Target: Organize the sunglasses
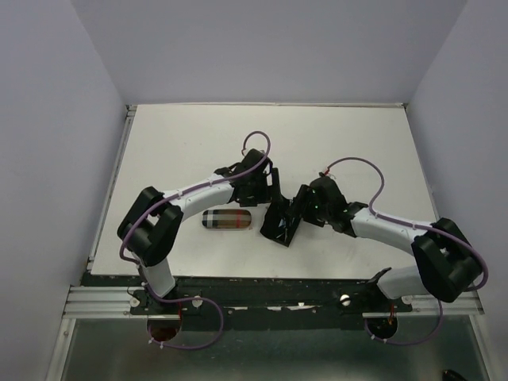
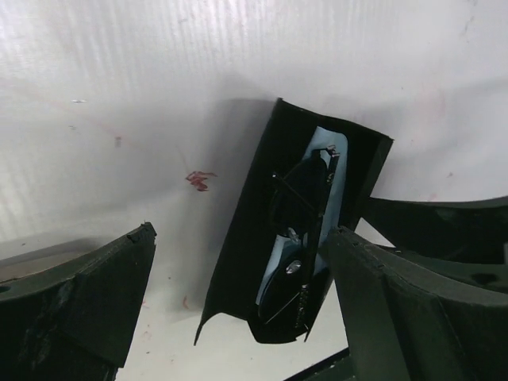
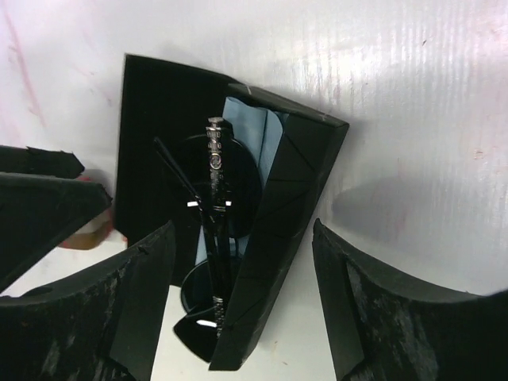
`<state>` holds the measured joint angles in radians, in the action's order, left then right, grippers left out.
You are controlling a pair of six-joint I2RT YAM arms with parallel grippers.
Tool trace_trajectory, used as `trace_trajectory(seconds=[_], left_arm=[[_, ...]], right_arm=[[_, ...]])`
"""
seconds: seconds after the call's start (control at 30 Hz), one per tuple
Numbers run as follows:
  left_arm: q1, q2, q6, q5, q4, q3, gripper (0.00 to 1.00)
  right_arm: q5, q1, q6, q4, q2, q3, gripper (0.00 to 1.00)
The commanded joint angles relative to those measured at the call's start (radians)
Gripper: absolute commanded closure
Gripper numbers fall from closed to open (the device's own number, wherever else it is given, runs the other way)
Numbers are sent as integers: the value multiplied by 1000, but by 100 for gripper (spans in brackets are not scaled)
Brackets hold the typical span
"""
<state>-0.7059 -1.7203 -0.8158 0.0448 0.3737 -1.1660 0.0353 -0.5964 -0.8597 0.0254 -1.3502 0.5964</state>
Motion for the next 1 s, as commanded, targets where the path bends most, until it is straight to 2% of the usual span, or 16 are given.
trace_trajectory(seconds=[0.0, 0.17, 0.3, 0.57, 0.73, 0.8, 0.83, 0.97], left_arm=[[-6, -31, 27, 148, -142, 15, 2], [-7, -68, 3, 202, -193, 52, 3], [-9, -71, -20, 234, -231, 86, 5], [-18, -39, -60, 253, -274, 147, 5], [-50, -35, -80, 260, -282, 151, 5], [-63, -33, -85, 259, -280, 150, 5], [-73, -30, -88, 248, -260, 140, 5], [-90, -12, -86, 245, -246, 140, 5]], right_arm=[[146, -63, 18, 110, -88, 66, 21], [187, -95, 1, 125, -159, 98, 21], [238, -108, -28, 153, -187, 118, 25], [351, -126, -55, 221, -201, 143, 40], [396, -137, -58, 261, -211, 154, 46], [417, -141, -62, 280, -211, 155, 51], [429, -147, -59, 283, -204, 152, 58], [408, -151, -24, 230, -184, 131, 60]])
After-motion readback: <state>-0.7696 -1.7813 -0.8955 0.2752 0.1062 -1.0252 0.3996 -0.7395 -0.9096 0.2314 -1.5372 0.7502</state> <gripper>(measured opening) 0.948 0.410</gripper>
